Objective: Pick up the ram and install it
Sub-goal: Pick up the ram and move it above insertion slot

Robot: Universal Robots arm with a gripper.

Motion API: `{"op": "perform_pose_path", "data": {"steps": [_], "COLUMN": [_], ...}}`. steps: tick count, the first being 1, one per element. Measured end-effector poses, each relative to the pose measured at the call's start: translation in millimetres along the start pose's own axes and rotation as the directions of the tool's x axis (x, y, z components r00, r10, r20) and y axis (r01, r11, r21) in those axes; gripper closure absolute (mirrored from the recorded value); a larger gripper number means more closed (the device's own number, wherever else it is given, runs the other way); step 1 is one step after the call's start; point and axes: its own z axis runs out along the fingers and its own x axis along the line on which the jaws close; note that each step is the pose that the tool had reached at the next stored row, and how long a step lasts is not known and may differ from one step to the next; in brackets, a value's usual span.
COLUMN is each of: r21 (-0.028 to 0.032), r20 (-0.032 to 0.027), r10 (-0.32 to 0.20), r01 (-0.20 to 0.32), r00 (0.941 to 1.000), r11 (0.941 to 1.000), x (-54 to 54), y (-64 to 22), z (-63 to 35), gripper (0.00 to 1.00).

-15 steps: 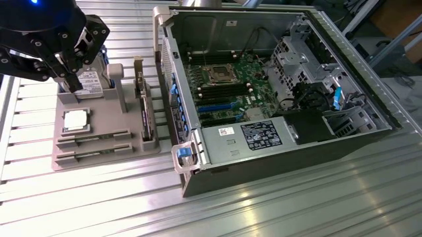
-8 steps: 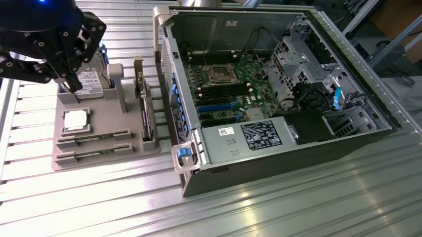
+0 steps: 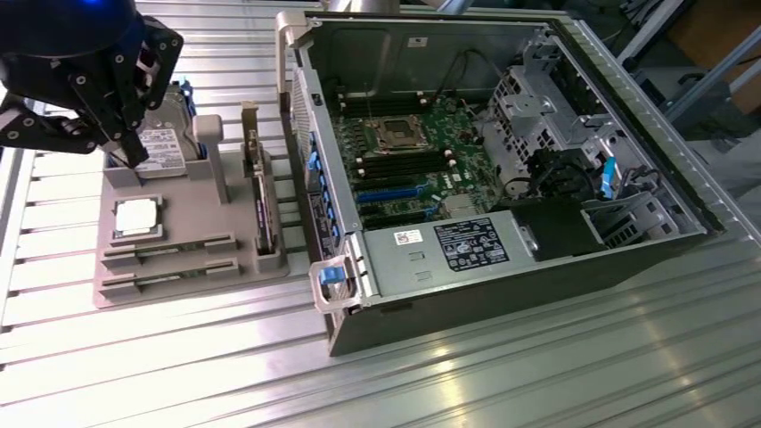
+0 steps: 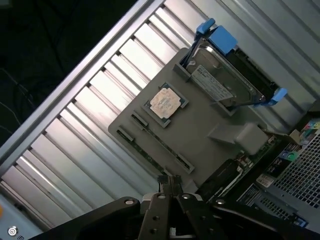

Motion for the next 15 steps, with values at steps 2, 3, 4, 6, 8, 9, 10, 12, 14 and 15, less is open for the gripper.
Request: {"op": "perform_pose_path", "data": {"steps": [2, 3, 4, 6, 8, 9, 10, 12, 14, 15], "r21": [-0.0007, -0.0012, -0.002, -0.003, -0.0036, -0.0042, -0.0046, -0.006, -0.0069, -0.0076], "r20": [-0.0013, -0.0022, -0.0035, -0.005, -0.0058, -0.0067, -0.0072, -0.0089, -0.01, -0.0108], "r10": [-0.031, -0.051, -0.08, -0.118, -0.138, -0.159, -0.171, -0.216, -0.243, -0.263], "r01": [0.031, 0.051, 0.08, 0.118, 0.138, 0.159, 0.171, 0.216, 0.243, 0.263], "r00": [0.9995, 0.9987, 0.9968, 0.993, 0.9903, 0.9873, 0.9852, 0.9764, 0.9699, 0.9647], "r11": [0.9995, 0.9987, 0.9968, 0.993, 0.9904, 0.9873, 0.9852, 0.9764, 0.97, 0.9648], "x": [0.0, 0.0, 0.0, 0.0, 0.0, 0.0, 0.0, 0.0, 0.0, 0.0], "y": [0.0, 0.0, 0.0, 0.0, 0.0, 0.0, 0.0, 0.0, 0.0, 0.0], "z": [0.1, 0.0, 0.0, 0.1, 0.1, 0.1, 0.1, 0.2, 0.2, 0.2], "gripper": [0.89, 0.89, 0.89, 0.89, 0.89, 0.89, 0.89, 0.89, 0.89, 0.89]}}
